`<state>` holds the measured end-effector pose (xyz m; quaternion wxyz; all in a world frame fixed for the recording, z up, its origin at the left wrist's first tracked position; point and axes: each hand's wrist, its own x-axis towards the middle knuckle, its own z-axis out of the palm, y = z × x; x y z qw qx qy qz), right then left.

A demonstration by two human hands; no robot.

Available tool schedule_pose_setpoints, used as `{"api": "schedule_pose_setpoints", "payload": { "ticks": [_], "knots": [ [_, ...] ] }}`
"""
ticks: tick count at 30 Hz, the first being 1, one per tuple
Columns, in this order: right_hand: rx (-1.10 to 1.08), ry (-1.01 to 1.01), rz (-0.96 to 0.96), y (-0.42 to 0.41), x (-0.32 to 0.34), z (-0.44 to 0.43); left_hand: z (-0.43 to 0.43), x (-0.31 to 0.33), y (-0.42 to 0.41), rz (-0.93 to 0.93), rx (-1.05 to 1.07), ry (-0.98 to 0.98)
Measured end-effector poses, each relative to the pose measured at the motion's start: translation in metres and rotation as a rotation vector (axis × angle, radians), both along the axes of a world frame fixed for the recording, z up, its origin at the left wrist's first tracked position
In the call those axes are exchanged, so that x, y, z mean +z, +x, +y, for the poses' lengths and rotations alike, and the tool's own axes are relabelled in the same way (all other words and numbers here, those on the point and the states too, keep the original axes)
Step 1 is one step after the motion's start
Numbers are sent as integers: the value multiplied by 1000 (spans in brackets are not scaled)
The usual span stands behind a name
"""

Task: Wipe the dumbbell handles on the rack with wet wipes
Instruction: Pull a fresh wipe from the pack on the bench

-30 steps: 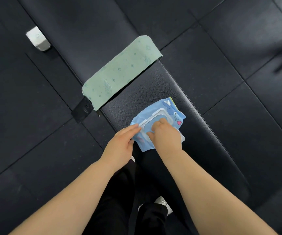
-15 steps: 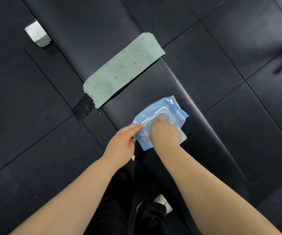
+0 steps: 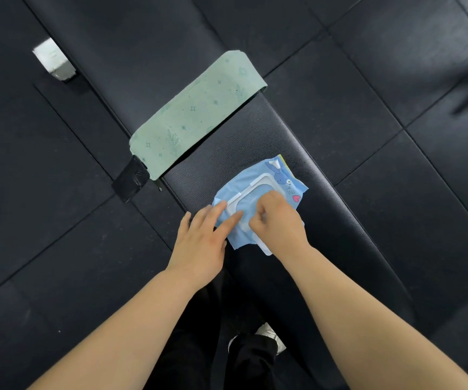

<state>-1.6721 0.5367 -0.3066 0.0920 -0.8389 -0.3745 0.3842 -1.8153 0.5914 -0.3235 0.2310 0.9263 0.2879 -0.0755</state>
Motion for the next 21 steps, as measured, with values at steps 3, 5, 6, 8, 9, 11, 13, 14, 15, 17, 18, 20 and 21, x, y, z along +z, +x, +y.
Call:
{"api": "schedule_pose_setpoints", "payload": {
  "ticks": [3, 5, 6, 8, 9, 11, 13, 14, 15, 17, 18, 20, 21],
  "knots": [
    [-193, 125, 49, 2, 1, -9, 3, -1, 3, -20, -21, 58],
    [-228, 157, 38, 2, 3, -9, 6, 0, 6, -5, -43, 74],
    [-232, 160, 29, 3, 2, -9, 7, 1, 8, -1, -51, 77],
    [-234, 156, -28, 8, 2, -8, 8, 1, 10, 16, -62, 90],
    [-229, 163, -73, 13, 3, -9, 9, 0, 10, 23, -68, 92],
    [-237, 201, -121, 20, 3, -11, 9, -1, 11, 8, -78, 96],
    [-288, 251, -106, 26, 3, -12, 9, -2, 11, -5, -86, 115],
    [-322, 275, -89, 28, 2, -11, 9, -1, 12, -3, -89, 125],
    [-356, 292, -73, 30, 1, -10, 8, -1, 13, -4, -86, 139],
    [-419, 289, -43, 32, 0, -8, 7, 1, 17, -26, -57, 170],
    [-467, 283, -18, 33, -1, -7, 8, 0, 19, -36, -40, 189],
    [-612, 280, 37, 33, -5, -6, 9, 1, 24, -68, -22, 225],
    [-684, 279, 66, 34, -6, -6, 9, 1, 27, -104, -16, 244]
  ]
}}
